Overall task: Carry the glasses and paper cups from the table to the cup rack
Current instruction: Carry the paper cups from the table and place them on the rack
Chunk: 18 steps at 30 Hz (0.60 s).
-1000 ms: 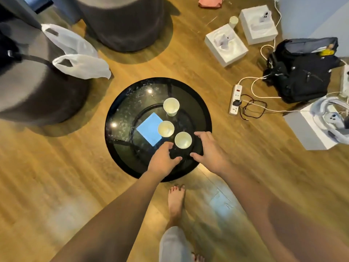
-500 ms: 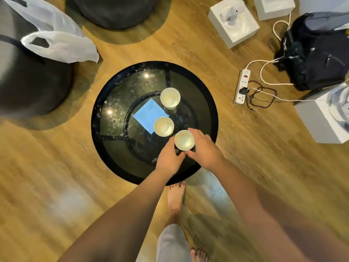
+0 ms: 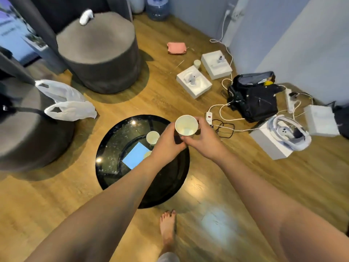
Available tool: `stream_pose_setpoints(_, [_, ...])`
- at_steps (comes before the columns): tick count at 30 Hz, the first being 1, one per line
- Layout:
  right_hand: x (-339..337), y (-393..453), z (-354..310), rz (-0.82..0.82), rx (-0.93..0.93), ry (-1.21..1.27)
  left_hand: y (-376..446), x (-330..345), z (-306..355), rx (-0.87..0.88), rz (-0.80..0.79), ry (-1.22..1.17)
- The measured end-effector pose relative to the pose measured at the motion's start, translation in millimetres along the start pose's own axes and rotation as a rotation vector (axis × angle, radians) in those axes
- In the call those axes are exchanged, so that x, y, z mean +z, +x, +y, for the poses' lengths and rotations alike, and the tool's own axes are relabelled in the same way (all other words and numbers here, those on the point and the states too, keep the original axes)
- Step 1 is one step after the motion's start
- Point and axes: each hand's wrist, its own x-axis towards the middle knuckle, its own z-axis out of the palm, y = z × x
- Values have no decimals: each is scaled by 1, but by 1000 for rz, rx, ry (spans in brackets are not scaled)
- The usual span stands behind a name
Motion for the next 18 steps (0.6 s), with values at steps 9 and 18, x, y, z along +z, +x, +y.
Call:
stream_pose_setpoints(9, [-180,-65,-121,299,-135,29,-2,-25,226,375,-45,64])
stream_pose_setpoints(18, [-329,-162,-187,639,-220,6,-42,2,419,695,-156,100])
